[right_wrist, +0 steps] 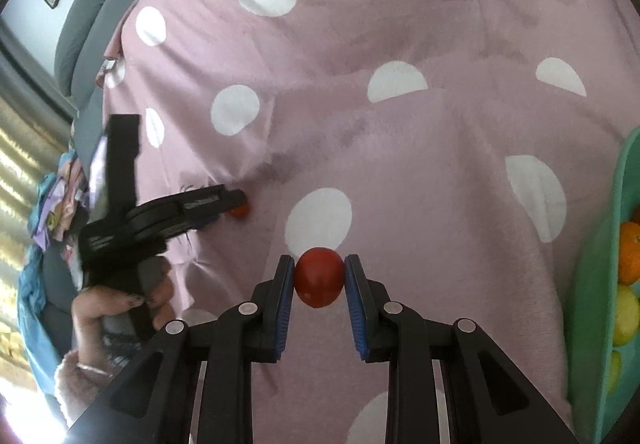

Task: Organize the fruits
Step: 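Close the right gripper on a red tomato while the left gripper grasps the other, then carry both tomatoes to the green bowl and open both grippers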

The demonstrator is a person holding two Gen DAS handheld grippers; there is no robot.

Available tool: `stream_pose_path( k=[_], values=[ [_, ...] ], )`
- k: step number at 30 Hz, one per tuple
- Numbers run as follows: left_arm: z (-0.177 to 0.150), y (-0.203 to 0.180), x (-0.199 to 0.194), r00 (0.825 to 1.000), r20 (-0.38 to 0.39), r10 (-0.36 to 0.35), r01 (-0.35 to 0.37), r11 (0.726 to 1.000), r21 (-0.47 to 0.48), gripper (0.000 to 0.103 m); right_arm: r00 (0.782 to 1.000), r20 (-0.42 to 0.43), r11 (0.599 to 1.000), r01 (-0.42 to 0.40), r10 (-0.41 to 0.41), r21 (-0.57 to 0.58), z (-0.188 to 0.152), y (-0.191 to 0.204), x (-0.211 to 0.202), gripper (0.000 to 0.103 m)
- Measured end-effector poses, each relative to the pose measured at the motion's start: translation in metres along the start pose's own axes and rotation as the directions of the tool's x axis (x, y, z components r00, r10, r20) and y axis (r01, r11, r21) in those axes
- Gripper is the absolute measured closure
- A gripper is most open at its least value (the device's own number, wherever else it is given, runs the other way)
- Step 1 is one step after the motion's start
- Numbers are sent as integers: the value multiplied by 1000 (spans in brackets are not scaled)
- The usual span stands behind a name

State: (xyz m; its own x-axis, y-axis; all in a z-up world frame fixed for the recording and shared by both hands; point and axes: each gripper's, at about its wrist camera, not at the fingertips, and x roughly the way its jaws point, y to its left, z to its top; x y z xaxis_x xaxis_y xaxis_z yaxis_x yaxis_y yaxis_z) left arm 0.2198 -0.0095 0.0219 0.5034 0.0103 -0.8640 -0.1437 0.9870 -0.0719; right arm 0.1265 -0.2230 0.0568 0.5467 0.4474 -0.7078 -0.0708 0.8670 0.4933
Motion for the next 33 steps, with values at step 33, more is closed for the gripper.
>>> stream_pose_path(
  k=[33],
  values=[
    [-86, -152, -131, 935, 126, -332, 252, 870, 425, 77, 901, 280, 930, 261, -331, 258, -9, -90, -121, 75]
  ],
)
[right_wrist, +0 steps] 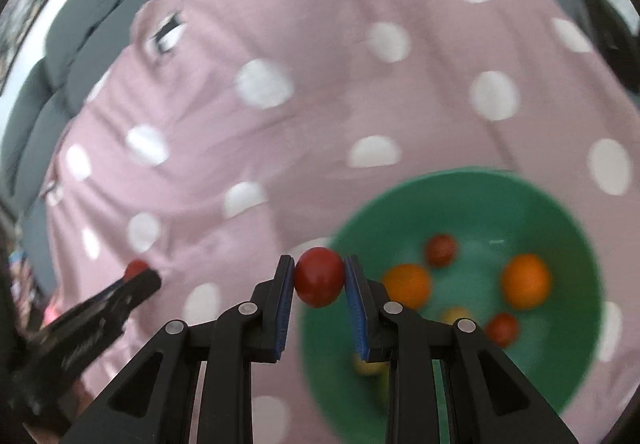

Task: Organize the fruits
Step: 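Carry both tomatoes to the green bowl and open both grippers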

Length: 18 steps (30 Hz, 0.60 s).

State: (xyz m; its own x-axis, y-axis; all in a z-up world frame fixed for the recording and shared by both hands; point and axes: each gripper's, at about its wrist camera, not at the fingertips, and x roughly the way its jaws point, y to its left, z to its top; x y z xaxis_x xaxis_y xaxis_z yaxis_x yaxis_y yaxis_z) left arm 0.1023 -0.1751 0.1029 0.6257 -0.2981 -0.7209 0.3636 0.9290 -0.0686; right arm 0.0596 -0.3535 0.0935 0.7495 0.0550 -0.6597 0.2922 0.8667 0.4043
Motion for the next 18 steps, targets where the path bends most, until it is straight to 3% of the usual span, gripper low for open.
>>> stream_pose_path(
  k=[3, 7, 15, 18],
  values=[
    [-3, -32, 2, 997, -25, -67, 68, 997, 44, 76, 999, 15, 998, 50, -51, 48, 4, -23, -7, 75],
    [-6, -59, 12, 996, -46, -75, 79, 993, 89, 76, 987, 32, 984, 158, -160, 81, 7, -44, -11, 75],
    [-14, -93, 19, 994, -52, -91, 98, 982, 163, 74, 988, 20, 976, 149, -155, 158, 7, -68, -13, 75],
    [-14, -98, 18, 996, -34, -86, 91, 981, 170, 49, 989, 17, 975, 143, -148, 167, 6, -72, -18, 75]
  ],
)
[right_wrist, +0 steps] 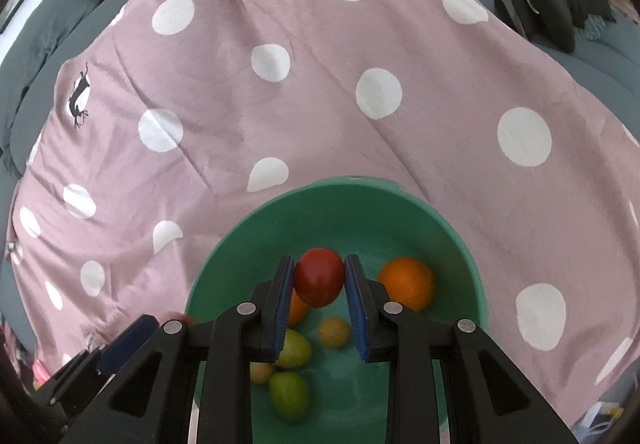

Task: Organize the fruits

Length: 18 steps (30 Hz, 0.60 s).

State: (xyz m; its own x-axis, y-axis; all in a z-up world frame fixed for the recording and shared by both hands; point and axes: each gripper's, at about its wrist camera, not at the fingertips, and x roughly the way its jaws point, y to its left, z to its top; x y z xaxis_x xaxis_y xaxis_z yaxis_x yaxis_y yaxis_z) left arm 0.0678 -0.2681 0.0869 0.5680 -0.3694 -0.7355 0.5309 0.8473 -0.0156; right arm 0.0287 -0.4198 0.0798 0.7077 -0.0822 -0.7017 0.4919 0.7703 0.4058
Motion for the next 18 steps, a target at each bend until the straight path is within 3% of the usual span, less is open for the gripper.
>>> stream_pose_path(
  k=[1, 2, 5, 8, 18],
  values=[
    [0, -1, 0, 1000, -7, 6, -6, 1000, -2, 32, 1000, 3, 1000, 6, -6, 5, 1, -2, -2, 75],
    [0, -2, 2, 1000, -9, 9, -9, 1000, -4, 25, 1000, 8, 1000, 12, -12, 9, 1, -3, -3, 72],
    [0, -7, 1, 1000, -12, 20, -20, 1000, 13, 22, 999, 22, 999, 43, -43, 23, 2, -8, -7, 61],
    [-2, -10, 1, 999, -14, 39, -38, 999, 24, 22, 997, 28, 997, 68, -69, 34, 3, -13, -9, 61],
    [-5, -17, -6, 1000, -4, -7, 7, 999, 41, 21, 996, 29, 996, 84, -84, 24, 3, -15, -12, 61]
  ],
)
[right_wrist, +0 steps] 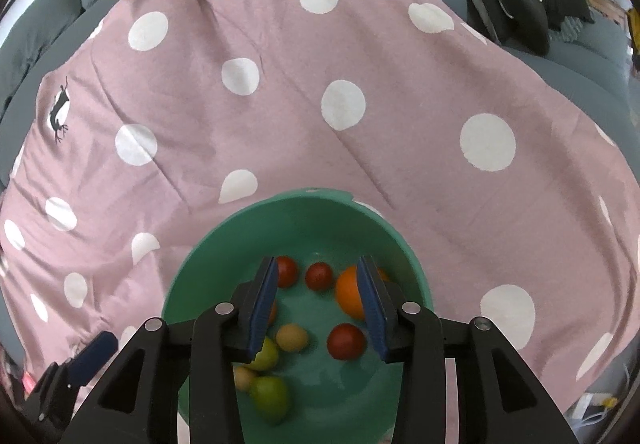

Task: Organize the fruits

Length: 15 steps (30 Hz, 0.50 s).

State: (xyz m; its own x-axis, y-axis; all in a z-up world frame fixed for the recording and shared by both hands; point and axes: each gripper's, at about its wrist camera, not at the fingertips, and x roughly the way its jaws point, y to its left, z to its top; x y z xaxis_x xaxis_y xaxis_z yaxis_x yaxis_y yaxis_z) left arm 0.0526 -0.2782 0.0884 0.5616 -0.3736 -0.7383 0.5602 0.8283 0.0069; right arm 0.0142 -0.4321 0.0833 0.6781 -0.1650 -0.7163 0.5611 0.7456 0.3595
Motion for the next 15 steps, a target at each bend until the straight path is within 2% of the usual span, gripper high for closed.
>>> stream_pose_path(
  k=[15],
  values=[
    [-2, 3, -6, 1000, 1, 6, -6, 1000, -23, 21, 999, 9, 999, 45, -45, -16, 0, 1, -3, 61]
  ],
)
